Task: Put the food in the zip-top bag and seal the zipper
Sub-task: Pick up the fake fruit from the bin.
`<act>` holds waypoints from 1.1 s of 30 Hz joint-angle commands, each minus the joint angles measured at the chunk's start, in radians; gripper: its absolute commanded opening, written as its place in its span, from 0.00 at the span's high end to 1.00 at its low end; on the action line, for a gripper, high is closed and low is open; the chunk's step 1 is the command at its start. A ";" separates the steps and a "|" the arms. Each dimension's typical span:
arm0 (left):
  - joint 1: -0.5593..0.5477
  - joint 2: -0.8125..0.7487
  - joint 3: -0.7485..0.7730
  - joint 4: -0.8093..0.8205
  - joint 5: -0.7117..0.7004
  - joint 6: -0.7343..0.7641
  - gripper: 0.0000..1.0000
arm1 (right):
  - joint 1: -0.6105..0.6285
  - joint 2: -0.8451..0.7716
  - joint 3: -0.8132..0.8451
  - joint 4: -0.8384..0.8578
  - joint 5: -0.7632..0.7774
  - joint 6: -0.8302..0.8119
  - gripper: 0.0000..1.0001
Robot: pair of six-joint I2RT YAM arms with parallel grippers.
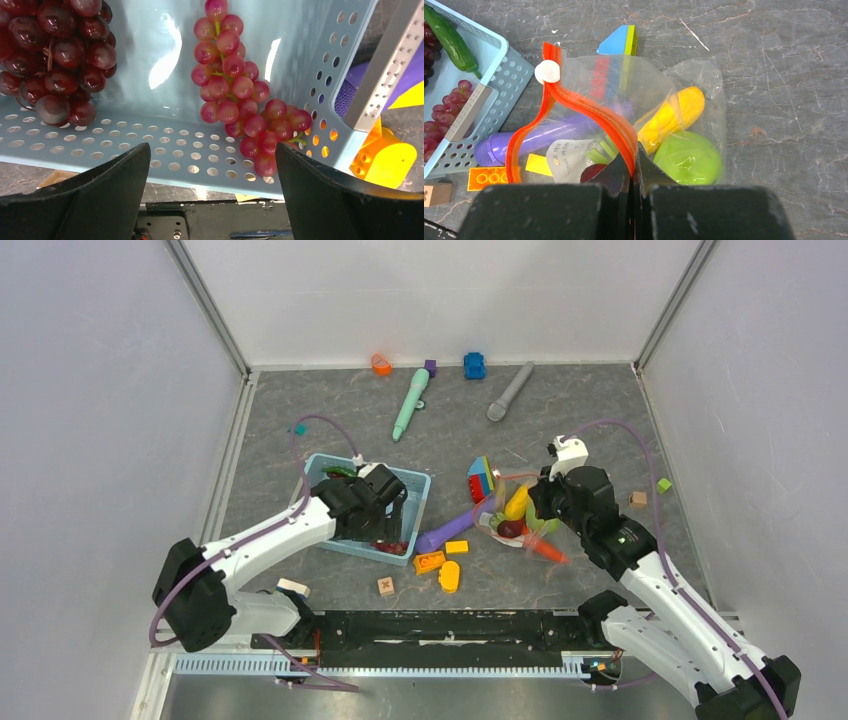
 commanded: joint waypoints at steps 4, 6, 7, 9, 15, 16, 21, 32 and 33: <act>0.009 0.056 0.039 0.104 -0.006 0.042 0.00 | 0.000 -0.002 -0.005 0.029 -0.011 -0.018 1.00; 0.009 0.087 0.045 0.114 0.016 0.051 0.00 | 0.000 -0.004 -0.004 0.029 -0.011 -0.017 1.00; 0.009 0.106 0.049 0.113 0.031 0.058 0.00 | 0.001 -0.008 -0.002 0.028 -0.009 -0.018 1.00; 0.009 0.139 0.051 0.115 0.054 0.068 0.00 | 0.000 -0.009 -0.002 0.028 -0.001 -0.017 1.00; 0.009 0.188 0.044 0.134 0.064 0.081 0.00 | 0.000 -0.004 -0.003 0.028 0.009 -0.017 1.00; 0.009 0.193 0.042 0.141 0.065 0.083 0.00 | 0.000 -0.004 -0.002 0.028 0.008 -0.017 1.00; 0.009 0.243 0.035 0.170 0.061 0.088 0.00 | 0.000 -0.002 -0.002 0.027 0.012 -0.018 1.00; 0.009 0.324 0.022 0.223 0.068 0.064 0.00 | 0.000 0.007 0.001 0.028 0.022 -0.016 1.00; 0.010 0.330 0.022 0.223 0.073 0.060 0.00 | 0.000 0.007 0.001 0.028 0.023 -0.016 1.00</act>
